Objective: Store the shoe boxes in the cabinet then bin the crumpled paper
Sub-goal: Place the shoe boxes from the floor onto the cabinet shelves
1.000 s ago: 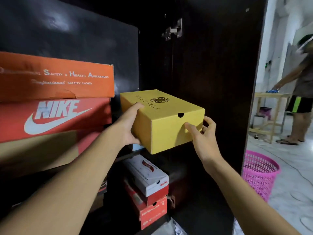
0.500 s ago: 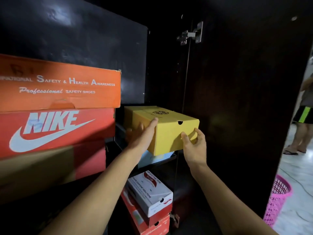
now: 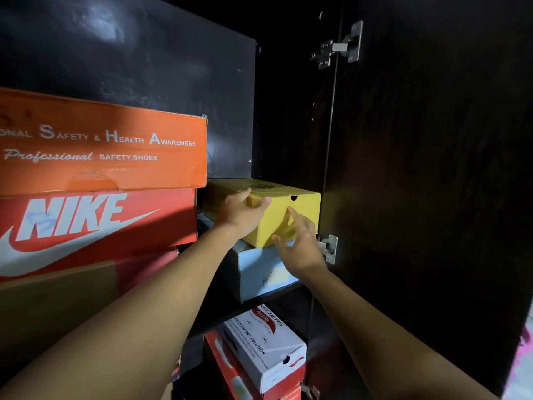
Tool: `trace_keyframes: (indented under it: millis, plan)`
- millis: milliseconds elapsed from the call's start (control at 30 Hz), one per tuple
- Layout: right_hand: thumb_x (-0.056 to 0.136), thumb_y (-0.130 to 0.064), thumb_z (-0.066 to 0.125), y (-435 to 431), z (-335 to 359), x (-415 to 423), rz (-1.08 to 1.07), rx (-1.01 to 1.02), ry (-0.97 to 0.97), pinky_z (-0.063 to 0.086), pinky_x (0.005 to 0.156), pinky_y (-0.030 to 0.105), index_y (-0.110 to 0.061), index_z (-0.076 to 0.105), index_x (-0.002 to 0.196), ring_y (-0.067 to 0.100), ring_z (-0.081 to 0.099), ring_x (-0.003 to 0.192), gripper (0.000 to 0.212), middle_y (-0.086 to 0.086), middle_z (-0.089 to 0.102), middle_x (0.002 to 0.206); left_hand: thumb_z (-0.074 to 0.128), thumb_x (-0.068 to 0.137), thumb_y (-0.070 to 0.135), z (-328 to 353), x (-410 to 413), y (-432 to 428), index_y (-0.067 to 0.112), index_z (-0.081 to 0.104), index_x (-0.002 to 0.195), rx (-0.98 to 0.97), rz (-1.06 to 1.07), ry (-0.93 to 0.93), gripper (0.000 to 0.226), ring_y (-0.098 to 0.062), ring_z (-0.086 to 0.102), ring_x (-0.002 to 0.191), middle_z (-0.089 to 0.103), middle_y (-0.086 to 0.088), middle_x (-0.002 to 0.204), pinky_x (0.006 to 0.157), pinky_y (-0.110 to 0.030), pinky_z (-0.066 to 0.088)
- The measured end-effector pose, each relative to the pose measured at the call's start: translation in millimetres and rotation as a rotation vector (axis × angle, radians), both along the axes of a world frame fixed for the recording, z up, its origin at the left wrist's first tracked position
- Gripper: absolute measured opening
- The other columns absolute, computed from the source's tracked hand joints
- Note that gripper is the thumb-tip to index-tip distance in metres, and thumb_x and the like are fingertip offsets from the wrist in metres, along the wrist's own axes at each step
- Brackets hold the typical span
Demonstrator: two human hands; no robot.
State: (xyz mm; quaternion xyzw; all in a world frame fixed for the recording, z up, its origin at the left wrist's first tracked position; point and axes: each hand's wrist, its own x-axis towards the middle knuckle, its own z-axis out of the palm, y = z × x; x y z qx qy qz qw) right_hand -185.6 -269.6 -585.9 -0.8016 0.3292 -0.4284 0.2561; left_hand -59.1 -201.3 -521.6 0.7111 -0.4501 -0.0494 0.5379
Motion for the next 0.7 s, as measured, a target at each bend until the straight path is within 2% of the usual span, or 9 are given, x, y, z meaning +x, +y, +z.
trace_keyframes:
  millis: [67,100,233,333,400,500,567,633,700]
  plan:
    - [0.096,-0.027,0.061,-1.8,-3.7,3.1,-0.029,-0.01,-0.023,0.042,0.088,0.026,-0.036,0.016,0.155,0.017,0.046,0.128,0.075,-0.003,0.019,0.157,0.062,0.087,0.053,0.5,1.9,-1.0,0.023,0.041,0.147,0.006,-0.018,0.004,0.07,-0.025,0.035,0.141,0.034,-0.006,0.155,0.109,-0.032,0.034]
    - [0.096,-0.028,0.061,-2.6,-5.6,2.8,-0.029,-0.011,-0.008,0.042,0.089,0.027,-0.036,0.015,0.155,0.017,0.044,0.13,0.076,-0.004,0.017,0.158,0.062,0.087,0.054,-0.4,2.2,-1.0,0.024,0.04,0.147,0.008,-0.022,0.01,0.07,-0.025,0.035,0.141,0.033,-0.006,0.156,0.11,-0.032,0.033]
    - [0.097,-0.036,0.059,-0.7,-5.6,-11.1,0.015,0.007,0.103,0.036,0.107,0.034,-0.032,0.019,0.156,0.019,0.031,0.143,0.071,-0.006,0.016,0.162,0.061,0.088,0.052,-4.6,0.2,-0.3,0.024,0.034,0.15,0.013,-0.039,0.054,0.073,-0.024,0.032,0.143,0.029,-0.005,0.158,0.111,-0.03,0.031]
    - [0.096,-0.04,0.058,2.8,-9.1,-36.6,-0.07,-0.049,0.166,0.035,0.111,0.038,-0.03,0.033,0.152,0.017,0.031,0.144,0.062,-0.005,0.028,0.159,0.06,0.092,0.044,-3.5,-8.1,-0.1,0.023,0.025,0.153,0.038,-0.007,0.055,0.074,-0.023,0.039,0.138,0.031,-0.004,0.157,0.103,-0.024,0.035]
    - [0.095,-0.04,0.059,8.3,-18.2,-61.2,-0.119,-0.051,0.125,0.038,0.111,0.037,-0.03,0.041,0.147,0.015,0.035,0.142,0.057,-0.004,0.036,0.155,0.055,0.095,0.038,-6.9,-20.9,-1.7,0.02,0.018,0.155,0.047,0.056,0.02,0.073,-0.026,0.046,0.132,0.037,-0.006,0.153,0.096,-0.025,0.04]
    - [0.093,-0.042,0.061,30.0,-39.7,-108.9,-0.177,-0.036,0.105,0.041,0.107,0.031,-0.027,0.053,0.139,0.014,0.046,0.134,0.05,-0.004,0.05,0.144,0.055,0.089,0.046,-31.7,-51.7,2.9,0.016,0.011,0.156,0.02,0.078,0.017,0.085,-0.031,0.048,0.129,0.048,-0.008,0.144,0.103,-0.039,0.044]
    - [0.093,-0.045,0.06,51.1,-57.7,-148.8,-0.222,0.001,0.138,0.043,0.103,0.032,-0.028,0.055,0.137,0.013,0.05,0.13,0.048,-0.005,0.054,0.14,0.055,0.084,0.055,-58.5,-80.7,10.8,0.018,0.009,0.155,0.04,0.083,-0.02,0.093,-0.032,0.037,0.138,0.038,-0.01,0.151,0.109,-0.045,0.037]
    - [0.093,-0.046,0.06,75.4,-79.2,-189.5,-0.261,0.038,0.169,0.045,0.099,0.03,-0.03,0.057,0.134,0.011,0.053,0.127,0.044,-0.006,0.057,0.136,0.054,0.087,0.053,-86.2,-114.4,23.6,0.018,0.012,0.154,0.082,0.087,-0.128,0.087,-0.033,0.021,0.145,0.023,-0.015,0.158,0.116,-0.047,0.026]
    - [0.093,-0.045,0.06,99.3,-105.6,-231.2,-0.301,0.054,0.18,0.048,0.095,0.029,-0.028,0.06,0.13,0.012,0.057,0.122,0.041,-0.004,0.06,0.132,0.054,0.09,0.05,-112.8,-151.5,36.7,0.017,0.022,0.152,0.089,-0.007,-0.169,0.078,-0.033,0.024,0.143,0.03,-0.015,0.155,0.114,-0.043,0.027]
